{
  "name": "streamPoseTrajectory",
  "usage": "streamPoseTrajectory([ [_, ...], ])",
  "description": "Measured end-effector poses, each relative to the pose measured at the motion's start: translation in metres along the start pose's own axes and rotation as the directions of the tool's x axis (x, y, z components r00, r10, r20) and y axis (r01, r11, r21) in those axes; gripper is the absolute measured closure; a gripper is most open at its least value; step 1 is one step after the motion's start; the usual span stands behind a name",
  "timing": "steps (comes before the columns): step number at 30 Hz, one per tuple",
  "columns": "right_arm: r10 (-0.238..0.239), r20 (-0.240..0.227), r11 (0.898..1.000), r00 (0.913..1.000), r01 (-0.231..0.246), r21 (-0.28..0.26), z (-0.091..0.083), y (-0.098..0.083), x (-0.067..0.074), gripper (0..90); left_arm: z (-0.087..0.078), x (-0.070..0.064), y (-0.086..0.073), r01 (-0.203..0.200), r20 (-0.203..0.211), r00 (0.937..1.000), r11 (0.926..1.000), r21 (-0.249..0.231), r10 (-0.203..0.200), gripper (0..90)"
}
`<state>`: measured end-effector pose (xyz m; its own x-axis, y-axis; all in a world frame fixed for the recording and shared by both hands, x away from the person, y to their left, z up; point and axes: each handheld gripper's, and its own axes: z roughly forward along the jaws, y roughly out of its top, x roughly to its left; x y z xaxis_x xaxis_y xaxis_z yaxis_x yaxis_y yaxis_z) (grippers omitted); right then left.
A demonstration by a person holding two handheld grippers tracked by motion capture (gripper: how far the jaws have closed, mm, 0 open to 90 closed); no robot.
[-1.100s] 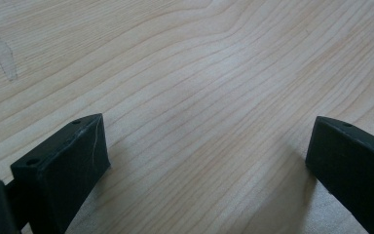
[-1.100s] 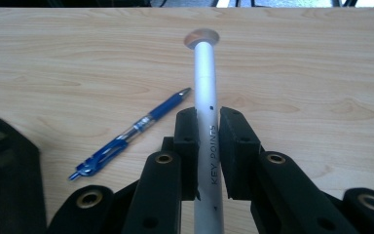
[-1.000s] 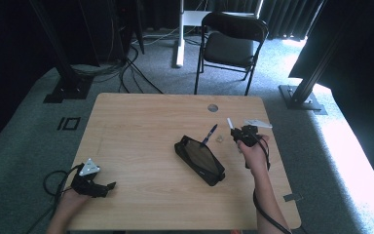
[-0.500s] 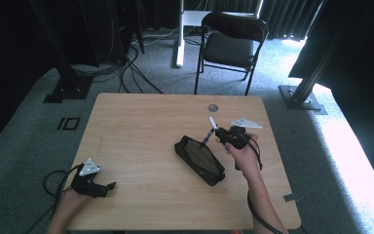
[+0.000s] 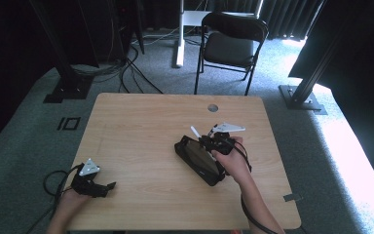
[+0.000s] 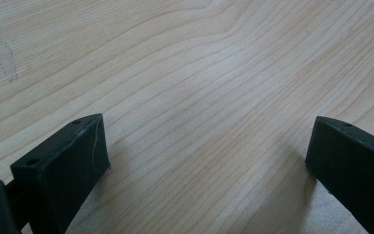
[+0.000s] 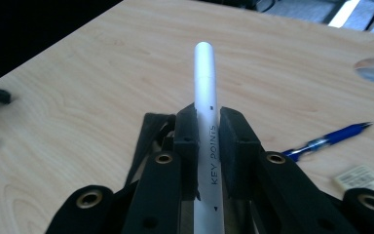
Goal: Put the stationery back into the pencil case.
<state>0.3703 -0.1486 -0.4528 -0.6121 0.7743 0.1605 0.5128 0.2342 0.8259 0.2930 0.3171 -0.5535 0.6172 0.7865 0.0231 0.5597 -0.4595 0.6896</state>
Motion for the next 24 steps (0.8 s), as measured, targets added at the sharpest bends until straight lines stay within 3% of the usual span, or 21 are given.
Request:
streamPoseTrajectory([
  [11, -0.076, -0.024, 0.989, 0.9968, 0.079, 0.128, 0.019, -0.01, 0.008, 78.5, 0.0, 0.0, 0.0, 0.002, 0.0, 1.0, 1.0, 0.0, -0.002, 2.1],
  [24, -0.136, 0.007, 0.959, 0.9907, 0.13, 0.254, 0.038, -0.015, 0.016, 78.4, 0.0, 0.0, 0.0, 0.002, 0.0, 1.0, 1.0, 0.0, -0.002, 2.1],
])
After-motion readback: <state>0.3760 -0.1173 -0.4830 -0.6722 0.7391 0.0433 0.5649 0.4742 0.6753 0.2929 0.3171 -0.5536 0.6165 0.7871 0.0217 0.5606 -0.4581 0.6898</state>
